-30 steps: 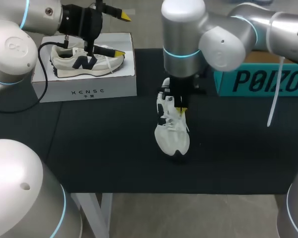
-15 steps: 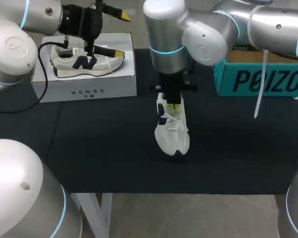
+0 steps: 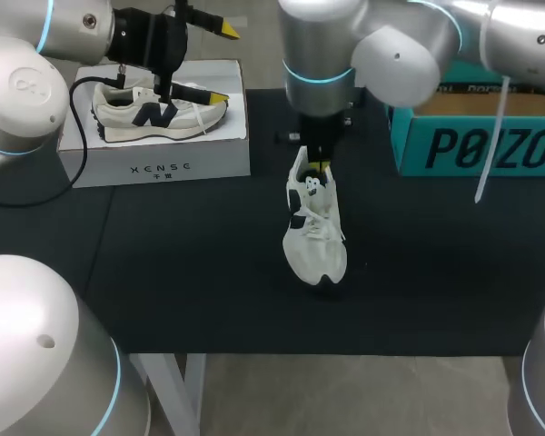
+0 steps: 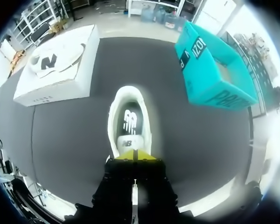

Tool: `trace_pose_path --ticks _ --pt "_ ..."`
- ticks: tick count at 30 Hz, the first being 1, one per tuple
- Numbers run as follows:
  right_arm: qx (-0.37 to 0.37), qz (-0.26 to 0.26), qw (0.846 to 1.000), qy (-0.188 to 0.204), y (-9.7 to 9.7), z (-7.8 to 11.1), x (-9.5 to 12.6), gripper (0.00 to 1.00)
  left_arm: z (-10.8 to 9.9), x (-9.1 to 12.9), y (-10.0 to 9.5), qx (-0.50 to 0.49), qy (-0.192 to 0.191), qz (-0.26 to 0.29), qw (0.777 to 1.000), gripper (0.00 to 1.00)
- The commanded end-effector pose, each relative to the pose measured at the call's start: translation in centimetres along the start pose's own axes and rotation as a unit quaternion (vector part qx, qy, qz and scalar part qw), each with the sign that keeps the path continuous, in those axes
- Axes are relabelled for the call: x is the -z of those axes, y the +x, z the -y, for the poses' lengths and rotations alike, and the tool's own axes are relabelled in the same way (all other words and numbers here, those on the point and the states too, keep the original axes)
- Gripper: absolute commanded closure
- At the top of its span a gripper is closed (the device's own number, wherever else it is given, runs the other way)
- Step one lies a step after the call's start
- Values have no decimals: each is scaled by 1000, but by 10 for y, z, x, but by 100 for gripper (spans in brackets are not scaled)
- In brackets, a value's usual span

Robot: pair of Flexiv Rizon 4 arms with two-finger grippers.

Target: Take the shoe out of the shoebox, open the shoe tongue, remove and reinsert the insole, then place the shoe into the shoebox

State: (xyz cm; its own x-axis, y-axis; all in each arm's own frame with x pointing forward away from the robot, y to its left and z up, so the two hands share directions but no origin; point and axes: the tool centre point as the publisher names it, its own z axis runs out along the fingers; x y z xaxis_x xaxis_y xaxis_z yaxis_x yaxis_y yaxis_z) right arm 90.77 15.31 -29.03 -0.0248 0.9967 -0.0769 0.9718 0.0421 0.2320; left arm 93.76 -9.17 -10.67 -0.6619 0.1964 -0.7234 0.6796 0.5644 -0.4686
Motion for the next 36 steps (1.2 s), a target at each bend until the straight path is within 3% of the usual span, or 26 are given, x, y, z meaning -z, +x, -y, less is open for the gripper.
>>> trace_pose_path --ticks 1,4,7,9,11,23,25,27,30,36 --pt "36 -15 999 -3 -5 -11 3 100 0 0 -1 0 -1 -1 1000 0" --pt "88 -34 995 -17 -5 -17 11 100 0 0 -1 0 -1 -1 1000 0" --pt "202 -83 975 -36 -3 -20 19 100 0 0 -1 0 -1 -1 1000 0" --pt "308 -102 945 -51 0 -16 25 100 0 0 -1 0 -1 -1 1000 0" --pt "422 -79 902 -38 1 -8 30 100 0 0 -1 0 -1 -1 1000 0" --pt "422 -79 902 -38 1 -8 30 100 0 0 -1 0 -1 -1 1000 0" --pt "438 -103 891 -60 6 -10 18 100 0 0 -1 0 -1 -1 1000 0" --pt "456 -135 878 -61 3 -16 4 100 0 0 -1 0 -1 -1 1000 0" --pt "484 -143 862 -50 -9 -30 -7 100 0 0 -1 0 -1 -1 1000 0" --pt "503 -109 857 -34 -24 -55 -19 100 0 0 -1 0 -1 -1 1000 0"
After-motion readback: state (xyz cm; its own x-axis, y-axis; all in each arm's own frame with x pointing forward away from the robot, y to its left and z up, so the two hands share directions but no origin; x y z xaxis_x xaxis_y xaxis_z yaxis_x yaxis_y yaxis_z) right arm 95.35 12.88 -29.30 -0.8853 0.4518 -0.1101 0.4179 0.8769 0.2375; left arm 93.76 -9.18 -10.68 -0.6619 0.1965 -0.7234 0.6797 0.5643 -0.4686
